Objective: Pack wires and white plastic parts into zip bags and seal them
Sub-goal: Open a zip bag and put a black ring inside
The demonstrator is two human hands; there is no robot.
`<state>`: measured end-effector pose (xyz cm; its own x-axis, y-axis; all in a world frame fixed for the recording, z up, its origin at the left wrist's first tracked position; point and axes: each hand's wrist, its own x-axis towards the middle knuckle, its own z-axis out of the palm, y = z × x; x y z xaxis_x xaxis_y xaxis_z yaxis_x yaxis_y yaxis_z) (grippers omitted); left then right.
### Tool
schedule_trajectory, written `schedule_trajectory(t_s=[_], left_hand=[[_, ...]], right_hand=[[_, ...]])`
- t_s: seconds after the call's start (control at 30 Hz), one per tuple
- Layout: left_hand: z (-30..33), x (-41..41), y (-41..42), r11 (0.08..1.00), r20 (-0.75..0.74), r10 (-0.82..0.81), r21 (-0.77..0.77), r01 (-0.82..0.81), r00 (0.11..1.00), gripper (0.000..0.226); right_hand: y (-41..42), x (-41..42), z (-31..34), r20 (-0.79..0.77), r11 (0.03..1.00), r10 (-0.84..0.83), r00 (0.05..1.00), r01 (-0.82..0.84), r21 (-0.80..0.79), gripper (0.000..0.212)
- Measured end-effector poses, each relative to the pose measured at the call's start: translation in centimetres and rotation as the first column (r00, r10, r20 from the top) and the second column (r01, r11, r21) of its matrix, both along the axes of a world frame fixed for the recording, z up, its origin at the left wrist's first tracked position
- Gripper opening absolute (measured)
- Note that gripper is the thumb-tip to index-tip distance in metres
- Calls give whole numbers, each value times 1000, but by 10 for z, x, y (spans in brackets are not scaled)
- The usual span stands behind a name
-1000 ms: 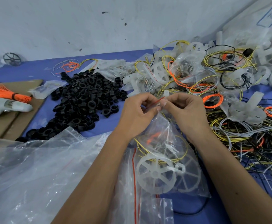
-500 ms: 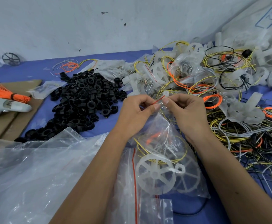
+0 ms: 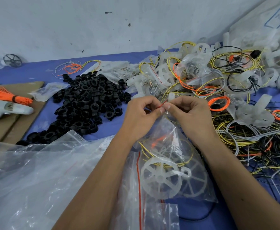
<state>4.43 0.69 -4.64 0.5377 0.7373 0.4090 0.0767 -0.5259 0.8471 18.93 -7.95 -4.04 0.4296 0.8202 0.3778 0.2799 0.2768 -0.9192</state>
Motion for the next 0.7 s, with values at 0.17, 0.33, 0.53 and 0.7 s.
schedule_trajectory(t_s=[0.17,0.33,0.53,0.7], left_hand=[[-1,0,0,1000,16,18,11,-18,1000,9],[-1,0,-1,999,18,32,10,-33,999,10],[1,0,-2,999,5,29,32,-29,1000,10],[0,0,-2,998,-19,57,2,-56,998,12]], right_hand=[[1,0,1,21,999,40,999,-40,-4,18],[1,1,-1,92,1000,0,996,3,-28,15],[3,-2,-3,161,997,-79,984,76,25,11],[3,1,-3,125,992,-128,984,125,27,13]])
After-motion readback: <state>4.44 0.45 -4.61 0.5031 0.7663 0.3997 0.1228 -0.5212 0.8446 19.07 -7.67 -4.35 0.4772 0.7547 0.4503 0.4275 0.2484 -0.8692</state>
